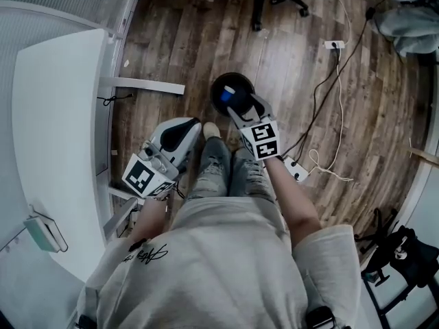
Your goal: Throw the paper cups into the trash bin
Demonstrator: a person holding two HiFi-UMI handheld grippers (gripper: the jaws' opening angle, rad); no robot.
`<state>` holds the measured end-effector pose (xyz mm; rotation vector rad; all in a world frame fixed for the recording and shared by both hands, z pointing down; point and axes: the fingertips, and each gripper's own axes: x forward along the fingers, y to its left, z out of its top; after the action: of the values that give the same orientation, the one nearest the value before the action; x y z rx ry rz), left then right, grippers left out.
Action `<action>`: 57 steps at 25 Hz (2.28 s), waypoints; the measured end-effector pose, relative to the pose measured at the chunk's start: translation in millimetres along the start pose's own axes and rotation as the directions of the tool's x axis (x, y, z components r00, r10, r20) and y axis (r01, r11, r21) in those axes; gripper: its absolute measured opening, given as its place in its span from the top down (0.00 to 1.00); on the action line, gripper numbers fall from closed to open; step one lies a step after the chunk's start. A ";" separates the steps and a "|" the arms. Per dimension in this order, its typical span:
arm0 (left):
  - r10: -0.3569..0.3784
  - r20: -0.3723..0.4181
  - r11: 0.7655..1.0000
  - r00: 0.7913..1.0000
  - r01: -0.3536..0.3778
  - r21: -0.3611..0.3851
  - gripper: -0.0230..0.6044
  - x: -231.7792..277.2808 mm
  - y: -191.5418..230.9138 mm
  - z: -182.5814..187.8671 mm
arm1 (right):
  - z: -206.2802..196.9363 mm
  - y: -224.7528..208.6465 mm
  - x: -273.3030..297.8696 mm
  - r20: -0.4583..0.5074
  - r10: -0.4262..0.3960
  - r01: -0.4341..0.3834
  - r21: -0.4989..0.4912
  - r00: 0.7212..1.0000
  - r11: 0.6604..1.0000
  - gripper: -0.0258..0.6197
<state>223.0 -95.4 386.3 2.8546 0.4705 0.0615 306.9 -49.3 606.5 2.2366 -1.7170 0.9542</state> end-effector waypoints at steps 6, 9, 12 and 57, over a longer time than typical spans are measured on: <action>-0.020 0.006 0.999 1.000 0.020 0.027 0.96 2.5 -10.4 19.4 | 35.1 -0.7 -26.8 0.054 -0.005 0.006 -0.027 0.999 1.000 0.52; -0.033 0.010 0.999 0.999 0.033 0.036 0.96 3.7 -15.7 27.6 | 55.0 -2.3 -42.4 0.094 -0.019 0.021 -0.025 0.995 0.999 0.53; -0.043 0.020 0.997 0.999 0.041 0.060 0.96 5.7 -19.5 39.0 | 73.2 -3.5 -56.9 0.134 -0.030 0.034 -0.026 0.991 0.999 0.52; -0.116 0.122 0.949 0.986 0.074 0.306 0.96 42.4 -58.6 156.3 | 259.7 24.6 -246.9 0.583 0.024 0.116 -0.201 0.812 0.973 0.65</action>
<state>257.6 -64.8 220.4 3.0968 0.6367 -0.2454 350.8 14.8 255.8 2.5518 -1.8486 0.0177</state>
